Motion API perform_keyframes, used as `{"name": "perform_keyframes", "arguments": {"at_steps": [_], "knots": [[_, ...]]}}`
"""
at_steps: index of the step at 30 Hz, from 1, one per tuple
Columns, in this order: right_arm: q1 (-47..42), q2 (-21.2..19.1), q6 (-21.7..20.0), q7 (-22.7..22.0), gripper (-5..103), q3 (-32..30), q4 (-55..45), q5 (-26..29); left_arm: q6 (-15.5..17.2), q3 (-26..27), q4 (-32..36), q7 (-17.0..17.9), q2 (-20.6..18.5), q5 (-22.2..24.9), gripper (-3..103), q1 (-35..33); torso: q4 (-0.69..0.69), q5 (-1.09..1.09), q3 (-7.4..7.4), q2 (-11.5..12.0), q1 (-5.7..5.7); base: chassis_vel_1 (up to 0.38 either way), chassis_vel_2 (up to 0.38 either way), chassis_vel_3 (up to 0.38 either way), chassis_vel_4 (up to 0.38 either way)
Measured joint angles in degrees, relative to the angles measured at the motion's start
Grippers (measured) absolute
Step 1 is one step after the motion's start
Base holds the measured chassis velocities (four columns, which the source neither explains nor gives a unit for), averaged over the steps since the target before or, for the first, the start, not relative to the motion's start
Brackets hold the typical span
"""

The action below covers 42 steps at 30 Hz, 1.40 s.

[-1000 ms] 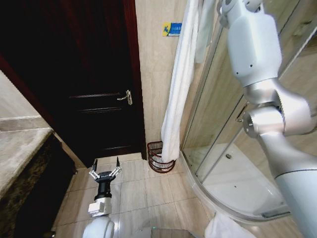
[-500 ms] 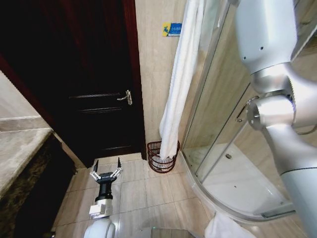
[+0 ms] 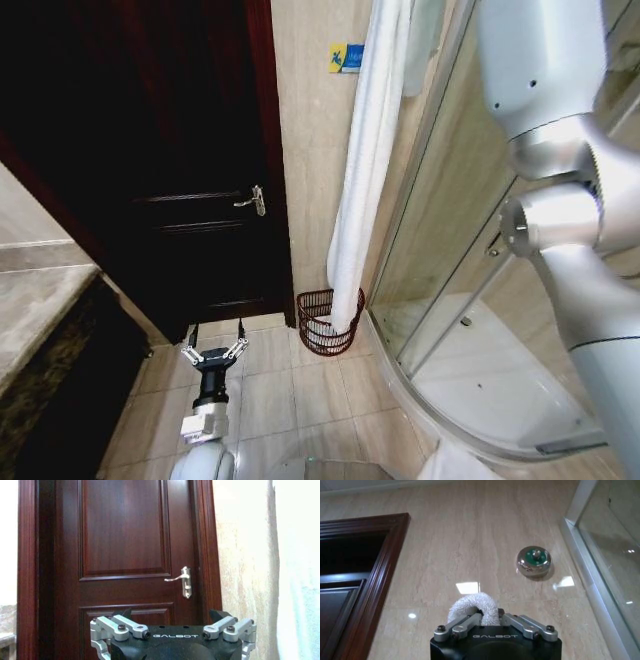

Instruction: Discard the used towel into the hamper.

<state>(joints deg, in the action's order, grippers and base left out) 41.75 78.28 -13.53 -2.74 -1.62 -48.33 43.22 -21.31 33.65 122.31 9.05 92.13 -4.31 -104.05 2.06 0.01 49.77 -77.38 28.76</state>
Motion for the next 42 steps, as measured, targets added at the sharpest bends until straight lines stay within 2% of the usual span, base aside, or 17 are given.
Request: {"name": "perform_keyframes", "arguments": {"at_steps": [13, 20, 32, 42], "knots": [[-2.67, -1.42, -0.27, -0.56, 4, 1.65, -2.35, 1.31, -0.20, -1.28, 0.15, 0.00, 0.00, -1.82, 100, -0.26, 0.02, 0.00, -0.02, 0.00, -0.05, -0.004, 0.004, 0.003, -0.002], [-11.07, -5.84, -0.63, -1.97, 4, 4.61, -10.82, 3.18, -0.46, -1.74, 0.03, -0.04, 0.00, -1.93, 100, -0.24, 0.01, 0.01, 0.00, 0.00, 0.00, 0.000, 0.000, 0.000, 0.000], [-23.18, -10.73, -0.44, -3.49, 4, 4.83, -20.37, 4.20, -0.68, -1.86, -0.33, -0.03, 0.00, -2.58, 100, -0.46, 0.02, 0.00, 0.00, 0.00, -0.01, 0.000, 0.000, 0.000, 0.000], [-32.21, -12.26, 0.05, -6.16, 4, 4.71, -27.83, 4.63, -0.07, -2.95, -0.95, 0.01, 0.00, -2.60, 100, -0.89, 0.02, -0.01, -0.44, 0.81, -0.38, 0.000, 0.000, 0.000, 0.000]]}}
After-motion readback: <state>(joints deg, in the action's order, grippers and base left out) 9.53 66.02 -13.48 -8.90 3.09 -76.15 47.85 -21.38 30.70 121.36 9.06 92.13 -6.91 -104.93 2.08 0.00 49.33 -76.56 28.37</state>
